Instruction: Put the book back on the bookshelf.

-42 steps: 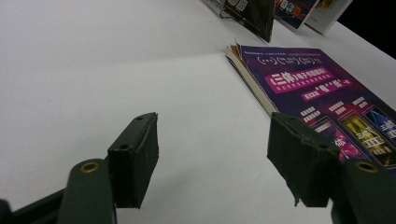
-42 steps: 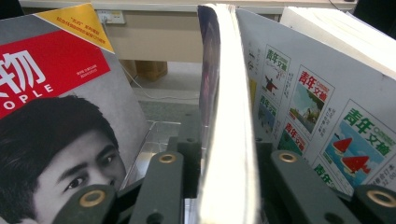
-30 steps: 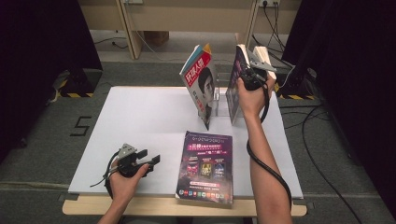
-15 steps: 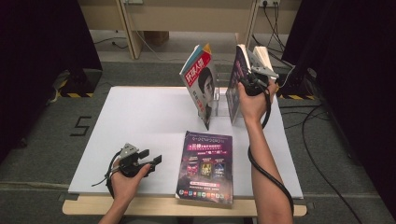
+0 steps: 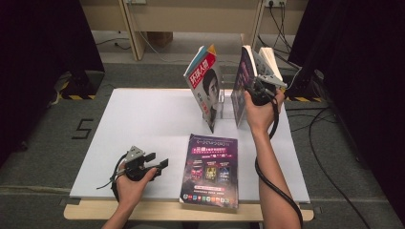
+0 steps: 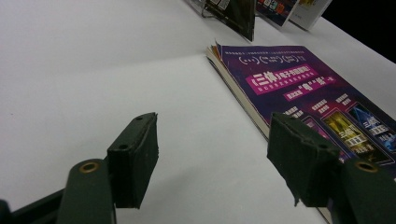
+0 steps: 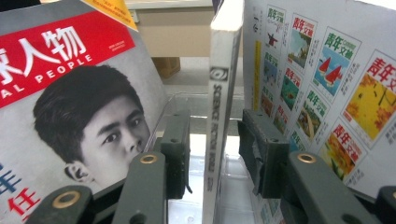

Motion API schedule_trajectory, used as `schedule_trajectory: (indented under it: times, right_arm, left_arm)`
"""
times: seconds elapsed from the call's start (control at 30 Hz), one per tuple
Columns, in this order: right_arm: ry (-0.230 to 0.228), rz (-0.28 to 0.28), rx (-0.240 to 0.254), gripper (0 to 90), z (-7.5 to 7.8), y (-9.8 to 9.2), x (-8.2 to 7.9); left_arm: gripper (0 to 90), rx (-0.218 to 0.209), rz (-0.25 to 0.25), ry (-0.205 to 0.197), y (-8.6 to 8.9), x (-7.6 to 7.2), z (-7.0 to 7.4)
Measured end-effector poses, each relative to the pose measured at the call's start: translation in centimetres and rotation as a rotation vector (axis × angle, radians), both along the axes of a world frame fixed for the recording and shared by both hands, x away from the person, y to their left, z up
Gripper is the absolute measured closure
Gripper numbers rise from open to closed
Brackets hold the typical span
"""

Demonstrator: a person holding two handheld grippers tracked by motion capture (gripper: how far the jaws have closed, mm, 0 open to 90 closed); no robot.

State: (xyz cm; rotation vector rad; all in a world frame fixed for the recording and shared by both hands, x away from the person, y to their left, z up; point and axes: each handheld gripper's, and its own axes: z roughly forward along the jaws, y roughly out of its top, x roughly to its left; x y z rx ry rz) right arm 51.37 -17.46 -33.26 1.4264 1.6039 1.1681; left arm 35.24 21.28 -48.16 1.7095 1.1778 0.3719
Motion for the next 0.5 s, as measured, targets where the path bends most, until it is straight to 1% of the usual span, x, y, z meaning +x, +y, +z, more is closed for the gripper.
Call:
schedule_trajectory:
  times: [0.03,0.1,0.2,0.43,0.5]
  right_arm:
    - [-0.002,0.0,-0.006,63.3,0.0,-0.1,-0.1]
    - [0.0,-0.001,0.002,63.2,0.1,-0.1,-0.5]
    - [-0.004,0.002,0.0,62.8,0.0,-0.3,-0.9]
    - [0.016,0.012,0.007,62.5,-0.8,-0.5,-1.9]
    - [0.011,0.013,0.003,62.4,-1.0,-0.7,-2.1]
  left_arm:
    - [33.0,0.004,-0.002,0.001,0.0,0.0,0.0]
    - [33.0,0.003,-0.005,0.0,-0.1,0.0,0.0]
    - [33.0,0.001,-0.01,0.001,-0.4,0.1,0.0]
    - [32.9,0.007,-0.022,0.004,-0.6,0.2,0.0]
    - [33.0,0.008,-0.023,0.004,-0.7,0.3,0.0]
